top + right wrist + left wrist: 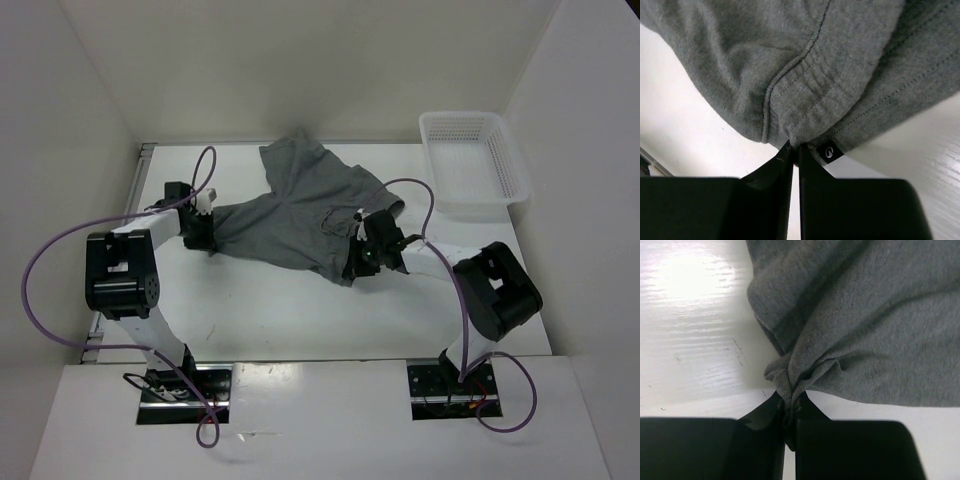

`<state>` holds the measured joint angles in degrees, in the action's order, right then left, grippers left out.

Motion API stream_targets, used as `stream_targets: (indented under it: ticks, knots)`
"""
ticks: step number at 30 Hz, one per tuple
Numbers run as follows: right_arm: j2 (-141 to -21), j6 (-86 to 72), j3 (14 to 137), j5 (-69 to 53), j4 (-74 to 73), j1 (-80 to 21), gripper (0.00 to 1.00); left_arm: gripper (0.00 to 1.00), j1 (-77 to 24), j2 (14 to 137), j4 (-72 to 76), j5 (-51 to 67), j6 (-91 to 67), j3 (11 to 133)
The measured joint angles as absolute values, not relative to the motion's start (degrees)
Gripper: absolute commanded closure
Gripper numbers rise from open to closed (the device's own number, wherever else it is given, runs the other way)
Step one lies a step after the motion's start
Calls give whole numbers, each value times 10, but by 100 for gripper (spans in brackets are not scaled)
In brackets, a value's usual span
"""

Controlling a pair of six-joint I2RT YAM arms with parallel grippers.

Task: Fold and stack the shorts
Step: Flatten the shorts out

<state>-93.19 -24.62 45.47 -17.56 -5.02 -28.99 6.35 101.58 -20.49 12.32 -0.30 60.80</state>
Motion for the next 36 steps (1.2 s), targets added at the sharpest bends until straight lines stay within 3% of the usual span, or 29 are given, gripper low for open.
stream_targets:
  ticks: [1, 9, 17, 24, 29, 32, 36]
  knots:
    - [-933, -245, 455, -180, -50, -290, 100, 94, 63, 1015, -208, 125, -3, 607]
    - [-929, -213, 507, -205, -77, -274, 100, 100, 65, 991, -238, 130, -3, 606]
    - [-843, -188, 641, -232, -167, -136, 100, 98, 59, 924, -302, 115, -5, 694]
    - [-658, -260, 518, -273, -220, -137, 100, 99, 43, 819, -383, 104, -4, 625]
    - [-695, -278, 501, -263, -250, -136, 100, 100, 31, 851, -433, 110, -3, 611]
    - [-826, -260, 666, -239, -273, -136, 100, 100, 28, 940, -471, 111, -3, 754]
    - [-1012, -232, 1020, -203, -271, -133, 100, 100, 35, 1077, -446, 103, -2, 1088]
